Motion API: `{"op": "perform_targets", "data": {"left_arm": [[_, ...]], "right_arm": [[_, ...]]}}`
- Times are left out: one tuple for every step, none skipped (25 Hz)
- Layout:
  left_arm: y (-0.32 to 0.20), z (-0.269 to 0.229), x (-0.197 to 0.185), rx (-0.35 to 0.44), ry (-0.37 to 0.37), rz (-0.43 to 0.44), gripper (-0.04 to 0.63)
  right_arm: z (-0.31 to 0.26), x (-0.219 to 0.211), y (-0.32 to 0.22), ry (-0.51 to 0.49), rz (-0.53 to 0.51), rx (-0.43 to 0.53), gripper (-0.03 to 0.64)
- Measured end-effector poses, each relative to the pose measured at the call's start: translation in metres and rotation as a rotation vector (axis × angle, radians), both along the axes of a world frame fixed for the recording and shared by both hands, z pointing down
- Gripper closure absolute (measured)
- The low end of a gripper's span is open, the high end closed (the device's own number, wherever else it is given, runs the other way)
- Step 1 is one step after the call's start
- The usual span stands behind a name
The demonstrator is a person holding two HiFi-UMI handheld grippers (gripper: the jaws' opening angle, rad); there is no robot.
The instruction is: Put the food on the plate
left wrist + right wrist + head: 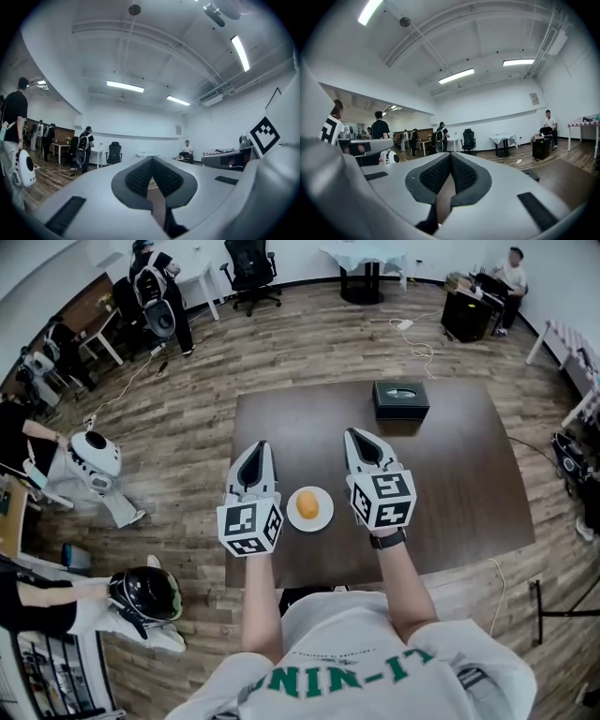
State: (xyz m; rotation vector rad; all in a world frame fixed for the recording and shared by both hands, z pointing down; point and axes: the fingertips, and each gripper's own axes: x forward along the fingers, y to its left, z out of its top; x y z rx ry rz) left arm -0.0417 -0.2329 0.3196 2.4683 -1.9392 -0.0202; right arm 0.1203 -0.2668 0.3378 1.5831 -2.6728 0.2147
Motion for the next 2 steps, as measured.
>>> {"op": "perform_targets", "data": {"left_arm": [[0.0006, 0.0003, -0.006, 0.016, -0.004, -0.022, 0.581], [0.0012, 0.0006, -0.0125, 0.032, -0.008, -0.044, 0.581]], "right_arm": [[0.0051, -0.003, -0.0011, -0.005, -0.008, -0.007, 0.601], [0.0103, -0.0066, -0.0022, -0.01, -0.017, -0.014, 0.601]]}}
